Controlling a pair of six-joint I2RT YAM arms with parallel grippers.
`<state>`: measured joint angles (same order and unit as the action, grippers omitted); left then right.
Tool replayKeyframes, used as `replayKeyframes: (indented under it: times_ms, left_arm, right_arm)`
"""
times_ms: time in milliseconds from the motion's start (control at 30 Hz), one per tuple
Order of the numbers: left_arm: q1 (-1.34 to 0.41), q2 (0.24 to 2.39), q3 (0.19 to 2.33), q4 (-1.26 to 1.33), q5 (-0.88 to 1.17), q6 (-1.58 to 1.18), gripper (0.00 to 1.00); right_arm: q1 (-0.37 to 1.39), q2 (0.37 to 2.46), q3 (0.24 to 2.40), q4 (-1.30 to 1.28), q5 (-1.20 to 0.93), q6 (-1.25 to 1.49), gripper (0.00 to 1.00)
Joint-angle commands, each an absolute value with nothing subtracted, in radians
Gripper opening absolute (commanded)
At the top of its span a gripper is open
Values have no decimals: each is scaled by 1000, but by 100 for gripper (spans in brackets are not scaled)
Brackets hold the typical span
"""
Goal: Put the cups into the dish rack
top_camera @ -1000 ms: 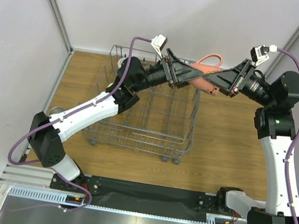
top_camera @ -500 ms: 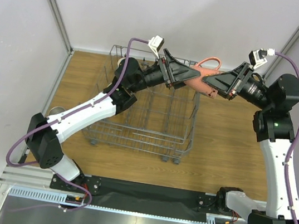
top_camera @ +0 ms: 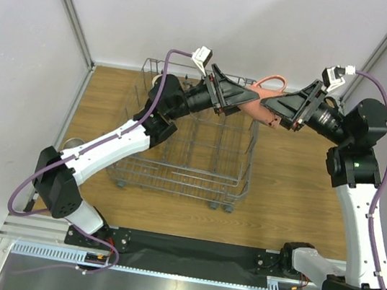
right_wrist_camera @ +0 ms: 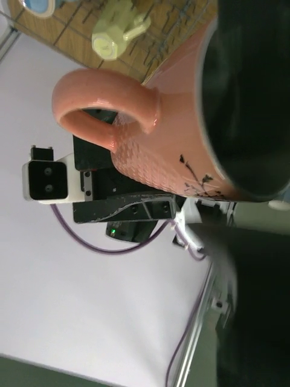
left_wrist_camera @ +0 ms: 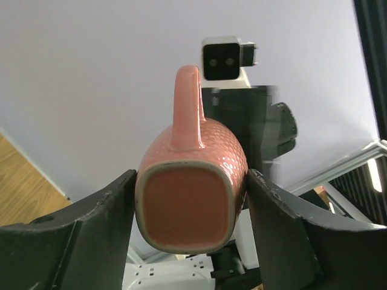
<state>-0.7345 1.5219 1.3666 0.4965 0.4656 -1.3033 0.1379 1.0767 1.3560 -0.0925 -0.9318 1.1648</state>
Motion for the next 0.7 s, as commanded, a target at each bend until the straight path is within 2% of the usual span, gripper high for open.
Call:
replayKeyframes:
  times_ms: [0,33,67,100,133,333,433,500,667]
  left_arm:
    - [-727,1457,1362,477,462,-1261,0]
    - [-720,1442,1364,444,454,-1238,0]
    - [-704,1434,1368,402,450,-1208,0]
    - [-695,1428,1388,283,445,-1128,0]
    - [-684,1422,1402,218,434,-1082,0]
    - [-591,1405,1549,-276,246,-700,0]
    - [-584,1428,1626,-427,89,-528,0]
    - [-584,1439,1643,-475,-31,-460,0]
    - [-584,1471,1644,-497,-144,-342,0]
  right_arm:
    - [155,1054,1411,-212,-922,1057,64]
    - [152,1055,1425,-256,-911,1033,72]
    - [146,1054,1439,-297,-904,1010,88]
    - [131,1055,1465,-387,-894,958,97]
    - [115,1054,1479,-438,-884,936,100]
    - [-59,1058,1509,-817,-812,763,100]
    - [-116,1078,1508,-962,-778,689,100]
    - [-124,1092,1509,-1001,-764,669,100]
    - [-129,1112,1514,-986,-762,660,100]
